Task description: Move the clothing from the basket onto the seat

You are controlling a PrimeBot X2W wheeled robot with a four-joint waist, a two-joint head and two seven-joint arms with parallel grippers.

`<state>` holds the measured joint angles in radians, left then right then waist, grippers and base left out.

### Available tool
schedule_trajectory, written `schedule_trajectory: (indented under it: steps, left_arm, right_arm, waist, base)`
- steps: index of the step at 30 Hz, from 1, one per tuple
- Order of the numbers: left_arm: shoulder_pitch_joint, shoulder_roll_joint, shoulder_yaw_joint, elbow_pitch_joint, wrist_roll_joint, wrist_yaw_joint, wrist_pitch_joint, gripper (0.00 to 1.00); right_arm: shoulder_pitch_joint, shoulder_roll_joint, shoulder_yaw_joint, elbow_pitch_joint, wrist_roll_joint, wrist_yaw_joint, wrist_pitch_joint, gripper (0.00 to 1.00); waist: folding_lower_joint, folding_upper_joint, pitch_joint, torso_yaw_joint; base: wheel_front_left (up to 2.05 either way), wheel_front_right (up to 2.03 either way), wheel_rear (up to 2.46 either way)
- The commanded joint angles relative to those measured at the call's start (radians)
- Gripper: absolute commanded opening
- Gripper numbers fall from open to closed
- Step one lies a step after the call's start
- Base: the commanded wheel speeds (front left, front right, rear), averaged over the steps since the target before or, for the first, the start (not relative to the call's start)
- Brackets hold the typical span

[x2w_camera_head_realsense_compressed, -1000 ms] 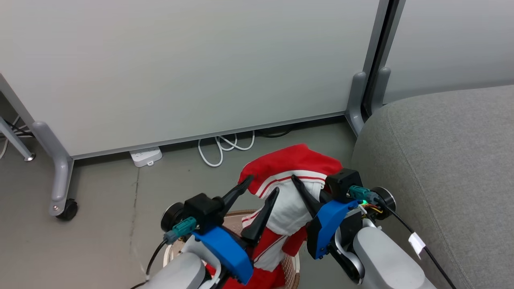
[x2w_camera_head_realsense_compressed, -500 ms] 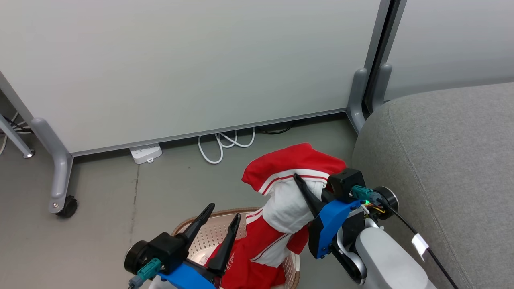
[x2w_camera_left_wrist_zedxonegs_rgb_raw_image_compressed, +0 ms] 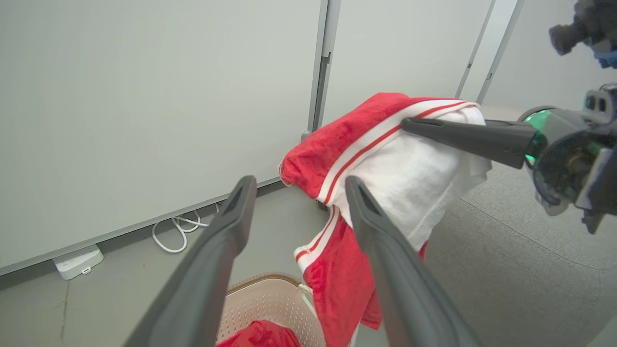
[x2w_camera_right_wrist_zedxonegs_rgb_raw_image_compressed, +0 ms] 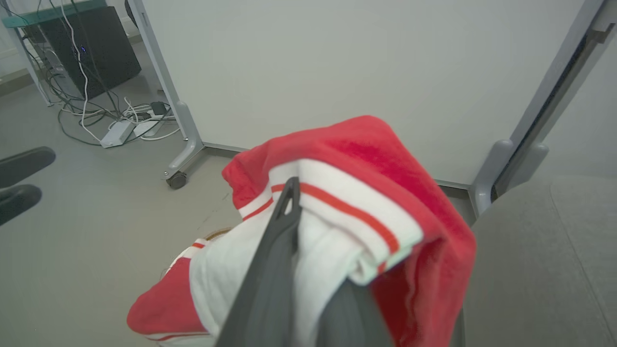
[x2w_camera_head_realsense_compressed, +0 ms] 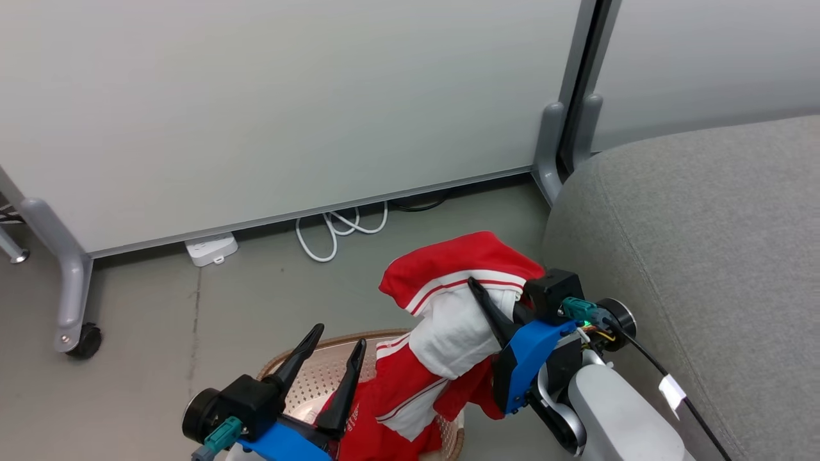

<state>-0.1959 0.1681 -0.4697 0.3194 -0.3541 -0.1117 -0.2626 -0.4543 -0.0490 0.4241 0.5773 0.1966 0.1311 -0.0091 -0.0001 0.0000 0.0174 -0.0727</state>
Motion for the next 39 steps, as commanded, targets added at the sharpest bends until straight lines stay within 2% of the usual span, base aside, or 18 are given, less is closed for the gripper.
schedule_trajectory:
  steps: [1, 14, 24, 30, 39]
  left_arm:
    - [0.004, -0.003, 0.007, -0.002, 0.01, -0.005, -0.003, 1.0]
    - [-0.03, -0.01, 0.01, -0.001, 0.054, -0.017, -0.003, 1.0]
    - [-0.037, -0.004, 0.005, -0.001, 0.062, -0.019, -0.003, 1.0]
    - [-0.039, 0.0, -0.004, 0.005, 0.057, -0.019, -0.003, 1.0]
    - [-0.05, 0.005, -0.008, 0.006, 0.042, -0.02, -0.003, 1.0]
  right_arm:
    - [-0.006, -0.002, -0.002, -0.004, -0.003, -0.001, -0.001, 0.0]
    - [-0.014, -0.002, 0.014, -0.001, 0.012, -0.001, -0.016, 0.0]
    - [-0.008, -0.002, 0.008, 0.004, 0.019, -0.001, -0.028, 0.0]
    - [0.0, -0.001, 0.005, 0.01, 0.025, -0.001, -0.035, 0.0]
    - [-0.003, -0.002, -0.017, 0.017, 0.022, -0.001, -0.043, 0.0]
  waist:
    - [0.0001, 0.0, 0.011, -0.028]
    - [0.0001, 0.0, 0.039, -0.26]
    - [0.0001, 0.0, 0.047, -0.391]
    - [0.0001, 0.0, 0.051, -0.424]
    - [0.0001, 0.0, 0.061, -0.409]
  base:
    - [0.0, 0.0, 0.0]
    - [0.0, 0.0, 0.0]
    - [0.0, 0.0, 0.0]
    - [0.0, 0.0, 0.0]
    - [0.0, 0.0, 0.0]
